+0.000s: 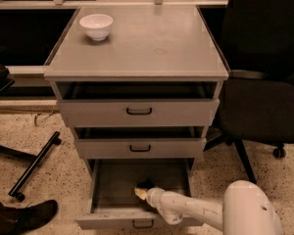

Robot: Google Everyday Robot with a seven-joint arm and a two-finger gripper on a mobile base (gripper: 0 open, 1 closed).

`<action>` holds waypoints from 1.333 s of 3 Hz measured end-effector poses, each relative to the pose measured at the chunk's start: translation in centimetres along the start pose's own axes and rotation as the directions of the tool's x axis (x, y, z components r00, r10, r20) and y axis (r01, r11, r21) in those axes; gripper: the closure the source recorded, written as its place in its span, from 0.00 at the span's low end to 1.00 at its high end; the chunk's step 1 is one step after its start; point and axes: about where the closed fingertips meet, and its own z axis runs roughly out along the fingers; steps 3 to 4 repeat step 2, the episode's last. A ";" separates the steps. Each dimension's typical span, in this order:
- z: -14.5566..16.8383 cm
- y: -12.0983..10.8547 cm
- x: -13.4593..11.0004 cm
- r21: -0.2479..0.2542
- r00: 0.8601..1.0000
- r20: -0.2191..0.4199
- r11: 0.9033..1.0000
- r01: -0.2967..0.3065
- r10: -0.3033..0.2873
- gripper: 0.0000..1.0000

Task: Place sponge into bottom drawer

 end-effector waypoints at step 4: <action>0.0 0.0 0.0 0.000 1.000 0.000 1.000 0.000 0.000 0.00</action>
Offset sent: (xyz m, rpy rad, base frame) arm 0.0000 0.0000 0.0000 0.0000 0.0000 0.0000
